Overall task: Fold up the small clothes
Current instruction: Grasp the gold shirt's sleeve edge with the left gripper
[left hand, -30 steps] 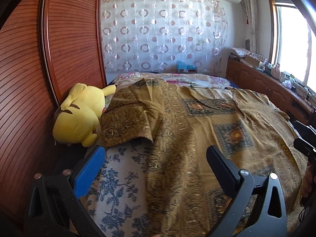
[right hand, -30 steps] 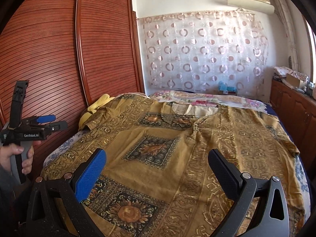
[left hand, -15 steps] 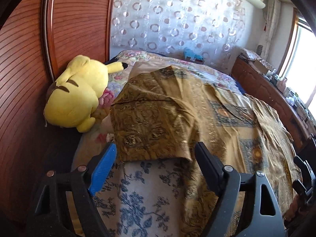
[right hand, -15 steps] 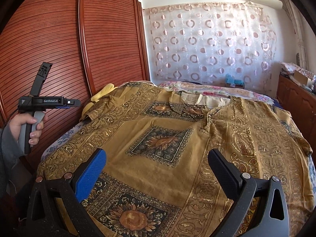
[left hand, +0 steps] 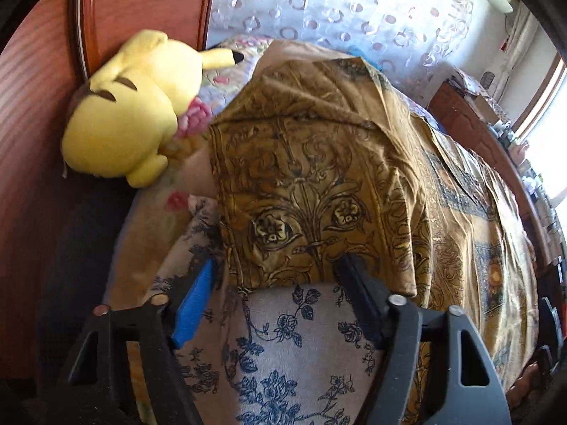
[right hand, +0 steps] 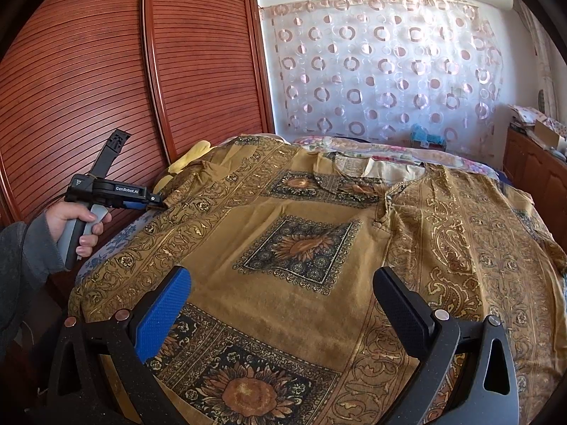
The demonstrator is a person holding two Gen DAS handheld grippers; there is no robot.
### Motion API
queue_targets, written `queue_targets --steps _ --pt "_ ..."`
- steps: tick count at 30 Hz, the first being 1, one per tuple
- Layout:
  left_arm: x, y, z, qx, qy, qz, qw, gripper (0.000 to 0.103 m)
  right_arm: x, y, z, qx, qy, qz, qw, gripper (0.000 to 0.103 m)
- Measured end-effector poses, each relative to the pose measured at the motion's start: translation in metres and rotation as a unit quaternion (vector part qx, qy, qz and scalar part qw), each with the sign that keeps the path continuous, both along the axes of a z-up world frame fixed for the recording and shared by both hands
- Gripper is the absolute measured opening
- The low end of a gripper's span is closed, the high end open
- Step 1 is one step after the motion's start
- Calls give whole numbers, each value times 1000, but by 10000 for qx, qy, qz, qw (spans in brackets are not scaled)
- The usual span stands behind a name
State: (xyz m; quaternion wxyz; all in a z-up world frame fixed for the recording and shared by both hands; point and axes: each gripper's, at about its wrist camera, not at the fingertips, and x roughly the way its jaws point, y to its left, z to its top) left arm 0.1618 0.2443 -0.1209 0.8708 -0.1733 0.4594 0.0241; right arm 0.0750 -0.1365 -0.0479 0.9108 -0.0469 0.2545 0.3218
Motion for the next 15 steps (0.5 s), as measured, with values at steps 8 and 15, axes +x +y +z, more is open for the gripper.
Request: queue_targets --steps 8,15 --pt "-5 -10 8 365 -155 -37 9992 34 1 0 -4 -9 23 -46 10000 102" --pt "-19 -18 31 933 -464 29 9946 18 -1 -4 -6 -14 11 -64 10000 102"
